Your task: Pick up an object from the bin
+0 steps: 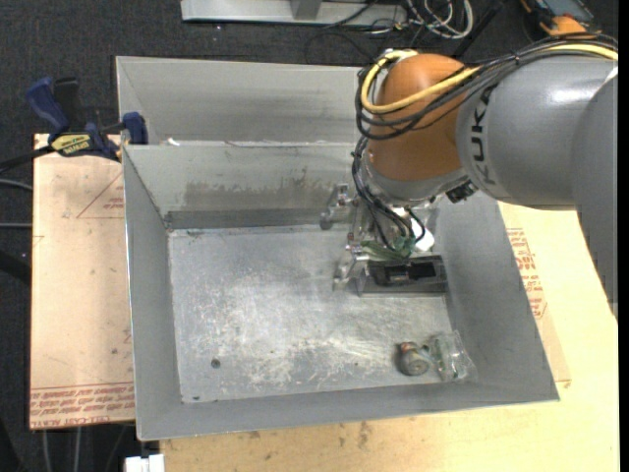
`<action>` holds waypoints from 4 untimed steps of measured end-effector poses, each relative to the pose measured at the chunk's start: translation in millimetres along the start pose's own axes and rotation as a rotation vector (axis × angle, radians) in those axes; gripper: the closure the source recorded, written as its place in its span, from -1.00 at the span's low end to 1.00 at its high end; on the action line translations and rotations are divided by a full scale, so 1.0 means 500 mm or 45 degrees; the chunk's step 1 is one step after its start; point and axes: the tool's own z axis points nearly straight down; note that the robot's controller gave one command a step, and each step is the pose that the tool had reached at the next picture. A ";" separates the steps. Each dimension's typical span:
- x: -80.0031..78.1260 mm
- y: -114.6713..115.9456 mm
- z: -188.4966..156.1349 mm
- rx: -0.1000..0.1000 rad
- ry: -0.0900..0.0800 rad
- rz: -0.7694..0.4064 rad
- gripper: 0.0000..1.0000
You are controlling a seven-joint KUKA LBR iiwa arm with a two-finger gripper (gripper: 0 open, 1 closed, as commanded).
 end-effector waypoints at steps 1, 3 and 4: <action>-0.023 -0.099 0.028 -0.001 -0.002 -0.065 -1.00; 0.010 -0.090 0.019 0.003 -0.001 0.095 -1.00; -0.042 -0.192 0.084 -0.046 0.023 -0.079 1.00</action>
Offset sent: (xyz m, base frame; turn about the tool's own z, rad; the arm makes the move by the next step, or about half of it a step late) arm 0.0140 -0.1420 -0.0457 -0.2840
